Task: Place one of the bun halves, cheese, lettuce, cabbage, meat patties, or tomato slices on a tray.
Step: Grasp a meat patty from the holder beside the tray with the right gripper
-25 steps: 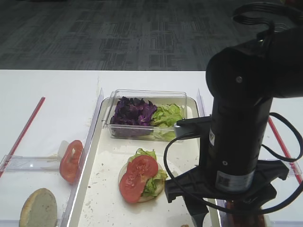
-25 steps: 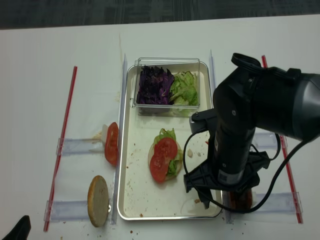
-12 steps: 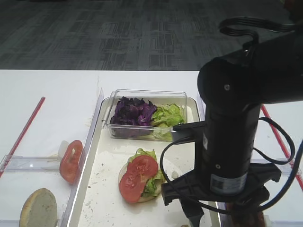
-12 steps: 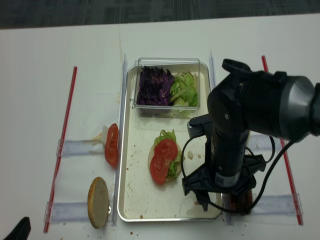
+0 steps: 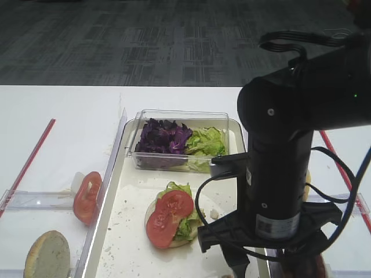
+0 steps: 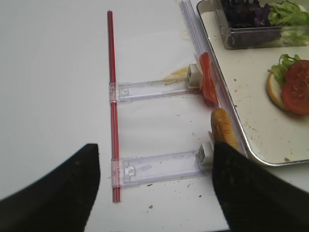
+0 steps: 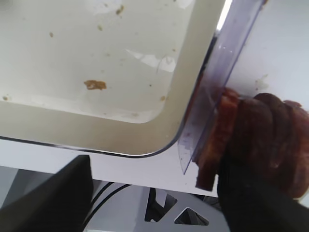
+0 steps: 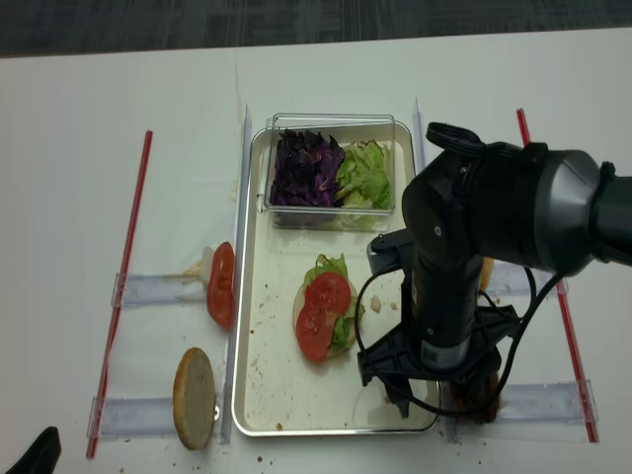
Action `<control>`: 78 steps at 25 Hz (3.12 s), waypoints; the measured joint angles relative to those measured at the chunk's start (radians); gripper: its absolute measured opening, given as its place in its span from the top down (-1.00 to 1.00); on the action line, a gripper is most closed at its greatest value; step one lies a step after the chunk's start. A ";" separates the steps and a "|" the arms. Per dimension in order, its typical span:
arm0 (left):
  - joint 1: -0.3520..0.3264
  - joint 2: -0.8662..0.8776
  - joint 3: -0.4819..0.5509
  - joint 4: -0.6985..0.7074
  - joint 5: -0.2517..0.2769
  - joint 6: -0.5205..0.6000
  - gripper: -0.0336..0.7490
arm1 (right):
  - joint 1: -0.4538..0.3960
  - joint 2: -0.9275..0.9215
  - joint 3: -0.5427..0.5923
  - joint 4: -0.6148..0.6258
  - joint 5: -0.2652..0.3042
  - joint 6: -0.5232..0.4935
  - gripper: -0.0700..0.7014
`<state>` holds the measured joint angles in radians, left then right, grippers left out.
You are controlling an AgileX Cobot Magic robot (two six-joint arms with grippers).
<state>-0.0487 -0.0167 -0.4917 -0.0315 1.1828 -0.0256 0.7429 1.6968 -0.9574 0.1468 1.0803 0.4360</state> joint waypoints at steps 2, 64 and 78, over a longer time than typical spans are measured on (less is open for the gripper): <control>0.000 0.000 0.000 0.000 0.000 0.000 -0.34 | -0.011 0.001 -0.001 -0.002 0.004 0.001 -0.61; 0.000 0.000 0.000 0.000 0.000 0.000 -0.34 | -0.028 -0.011 -0.001 -0.116 0.032 0.036 0.51; 0.000 0.000 0.000 0.000 0.000 0.000 -0.34 | -0.028 -0.078 -0.001 -0.118 0.062 0.045 0.51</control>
<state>-0.0487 -0.0167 -0.4917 -0.0315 1.1828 -0.0256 0.7145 1.6190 -0.9585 0.0285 1.1425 0.4809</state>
